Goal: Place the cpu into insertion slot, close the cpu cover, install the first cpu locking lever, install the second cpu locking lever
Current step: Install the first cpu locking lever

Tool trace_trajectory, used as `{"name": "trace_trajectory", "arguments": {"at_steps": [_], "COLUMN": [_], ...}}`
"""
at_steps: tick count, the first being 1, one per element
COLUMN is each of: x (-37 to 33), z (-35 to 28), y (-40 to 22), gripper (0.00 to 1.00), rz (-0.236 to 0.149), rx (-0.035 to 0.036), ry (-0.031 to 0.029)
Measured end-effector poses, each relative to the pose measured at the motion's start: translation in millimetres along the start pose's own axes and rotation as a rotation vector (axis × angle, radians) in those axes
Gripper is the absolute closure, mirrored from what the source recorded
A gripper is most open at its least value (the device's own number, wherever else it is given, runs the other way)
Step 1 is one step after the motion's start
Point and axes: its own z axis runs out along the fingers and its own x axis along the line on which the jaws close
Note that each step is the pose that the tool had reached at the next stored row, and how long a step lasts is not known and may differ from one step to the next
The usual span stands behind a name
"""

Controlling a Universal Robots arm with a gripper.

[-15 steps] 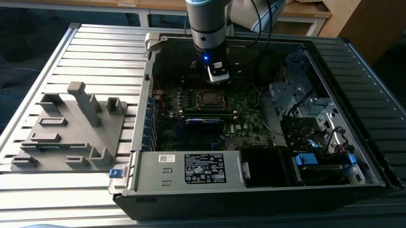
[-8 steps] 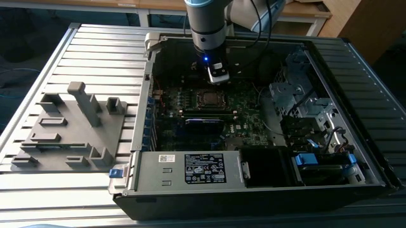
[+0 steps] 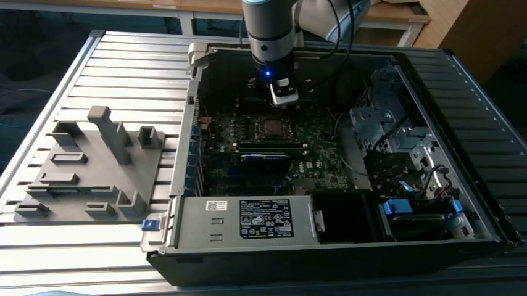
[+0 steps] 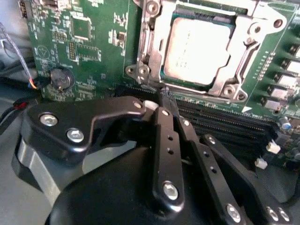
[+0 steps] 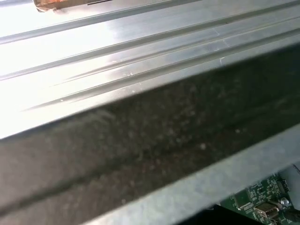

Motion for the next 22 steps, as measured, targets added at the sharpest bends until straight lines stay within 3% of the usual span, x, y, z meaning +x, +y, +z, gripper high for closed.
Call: {"name": "trace_trajectory", "arguments": {"at_steps": [8, 11, 16, 19, 22], "x": [-0.1, -1.2, -2.7, -5.1, -8.8], "z": [-0.4, -3.5, -11.2, -11.5, -10.7], "y": [0.1, 0.7, 2.1, 3.1, 4.5], "gripper": [0.89, 0.89, 0.89, 0.89, 0.89], "rz": [0.0, 0.001, 0.001, 0.002, 0.002], "rx": [0.0003, 0.0036, 0.0075, 0.0171, 0.0423], "ry": [0.0004, 0.0083, 0.0156, 0.0267, 0.0492]}}
